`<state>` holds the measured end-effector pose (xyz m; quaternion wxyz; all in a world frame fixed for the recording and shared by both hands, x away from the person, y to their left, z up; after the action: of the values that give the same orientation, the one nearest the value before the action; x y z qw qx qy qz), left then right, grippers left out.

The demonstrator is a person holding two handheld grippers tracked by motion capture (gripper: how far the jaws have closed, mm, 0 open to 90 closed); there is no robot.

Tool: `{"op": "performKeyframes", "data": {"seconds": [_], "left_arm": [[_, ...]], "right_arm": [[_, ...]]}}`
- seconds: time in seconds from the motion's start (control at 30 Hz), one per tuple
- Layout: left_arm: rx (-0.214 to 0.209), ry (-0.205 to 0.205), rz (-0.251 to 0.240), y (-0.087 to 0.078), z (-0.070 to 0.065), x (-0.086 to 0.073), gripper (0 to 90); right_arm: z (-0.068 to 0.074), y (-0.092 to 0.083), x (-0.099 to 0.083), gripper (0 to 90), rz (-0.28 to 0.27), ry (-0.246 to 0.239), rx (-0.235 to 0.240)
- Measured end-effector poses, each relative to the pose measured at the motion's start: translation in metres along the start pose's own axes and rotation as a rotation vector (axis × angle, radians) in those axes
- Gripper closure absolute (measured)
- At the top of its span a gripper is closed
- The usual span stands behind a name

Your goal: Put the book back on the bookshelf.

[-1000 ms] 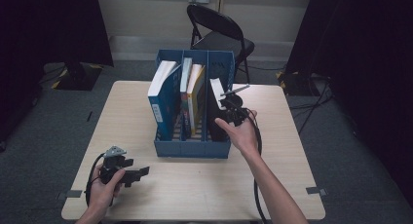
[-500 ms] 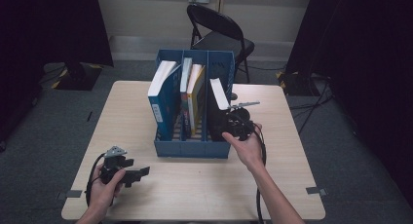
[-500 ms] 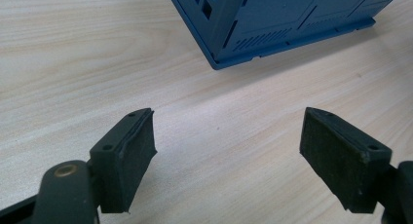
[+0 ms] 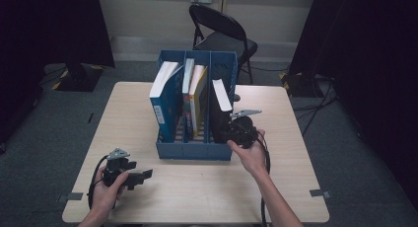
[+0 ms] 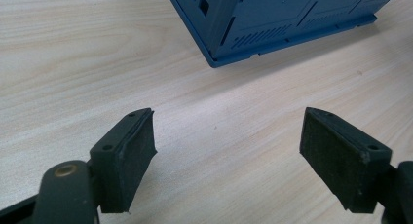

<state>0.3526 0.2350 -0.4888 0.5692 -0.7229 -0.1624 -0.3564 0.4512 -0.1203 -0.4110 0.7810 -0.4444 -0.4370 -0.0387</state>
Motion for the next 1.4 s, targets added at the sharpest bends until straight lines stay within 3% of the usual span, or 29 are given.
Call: {"op": "performKeyframes", "data": {"seconds": [0.63,0.9,1.13,1.4], "left_arm": [[0.003,-0.017,-0.005,-0.001,0.004,0.002,20.3],[-0.004,0.0,-0.012,-0.003,0.0,0.003,20.1],[0.007,-0.03,-0.008,0.0,0.006,0.003,20.4],[0.007,-0.025,-0.004,0.001,0.005,0.003,20.4]], "right_arm": [[0.001,0.02,0.013,61.4,-0.044,0.002,0.028],[-0.003,0.026,0.022,62.6,-0.028,-0.007,0.033],[-0.007,0.03,0.027,62.8,-0.029,-0.002,0.037],[-0.012,0.034,0.033,63.6,-0.024,0.0,0.027]]}}
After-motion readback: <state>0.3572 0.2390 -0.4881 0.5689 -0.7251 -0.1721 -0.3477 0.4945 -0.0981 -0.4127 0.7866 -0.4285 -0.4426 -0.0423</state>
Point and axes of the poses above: each handheld gripper's, and its own axes: y roughly forward along the jaws, x roughly out of its top, z roughly to its left, the point moved 3 cm from there along y, roughly forward along the jaws, and after that the axes turned 14 degrees about x, right-handed, at the moved point
